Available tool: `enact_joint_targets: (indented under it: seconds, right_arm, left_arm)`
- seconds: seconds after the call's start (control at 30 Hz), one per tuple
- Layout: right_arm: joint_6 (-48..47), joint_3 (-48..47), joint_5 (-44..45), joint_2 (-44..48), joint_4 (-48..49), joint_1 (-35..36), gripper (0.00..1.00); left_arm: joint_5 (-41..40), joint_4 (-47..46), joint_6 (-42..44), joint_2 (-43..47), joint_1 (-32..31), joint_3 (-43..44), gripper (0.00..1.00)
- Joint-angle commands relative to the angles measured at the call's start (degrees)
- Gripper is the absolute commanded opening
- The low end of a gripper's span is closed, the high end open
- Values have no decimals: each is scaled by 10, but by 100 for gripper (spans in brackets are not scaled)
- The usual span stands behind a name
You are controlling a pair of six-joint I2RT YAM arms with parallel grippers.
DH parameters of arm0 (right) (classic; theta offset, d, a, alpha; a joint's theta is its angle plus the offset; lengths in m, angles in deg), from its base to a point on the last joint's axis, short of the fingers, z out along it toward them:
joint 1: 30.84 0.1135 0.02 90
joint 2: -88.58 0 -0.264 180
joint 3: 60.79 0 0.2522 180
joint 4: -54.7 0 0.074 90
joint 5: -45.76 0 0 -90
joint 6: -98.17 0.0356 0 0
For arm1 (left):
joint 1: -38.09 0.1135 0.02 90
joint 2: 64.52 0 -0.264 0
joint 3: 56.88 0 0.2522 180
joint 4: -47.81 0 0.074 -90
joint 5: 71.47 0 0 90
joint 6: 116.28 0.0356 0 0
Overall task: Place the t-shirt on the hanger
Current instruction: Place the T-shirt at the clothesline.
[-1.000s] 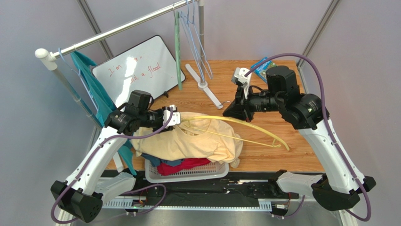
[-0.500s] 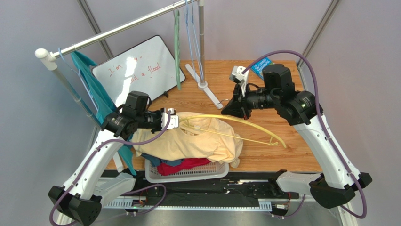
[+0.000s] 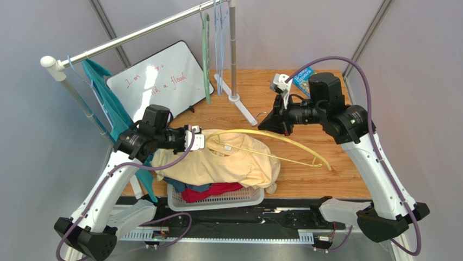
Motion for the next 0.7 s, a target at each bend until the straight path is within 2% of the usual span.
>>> enact_joint_targets:
  seconds: [0.0, 0.27, 0.67]
  right_arm:
    - [-4, 12, -40, 14, 38, -1, 0]
    - [2, 28, -61, 4, 87, -2, 0]
    - [33, 27, -145, -39, 128, 0, 0]
  left_arm:
    - [24, -15, -7, 8, -1, 40, 0]
    - [36, -2, -11, 15, -1, 63, 0]
    - [71, 19, -1, 48, -3, 90, 0]
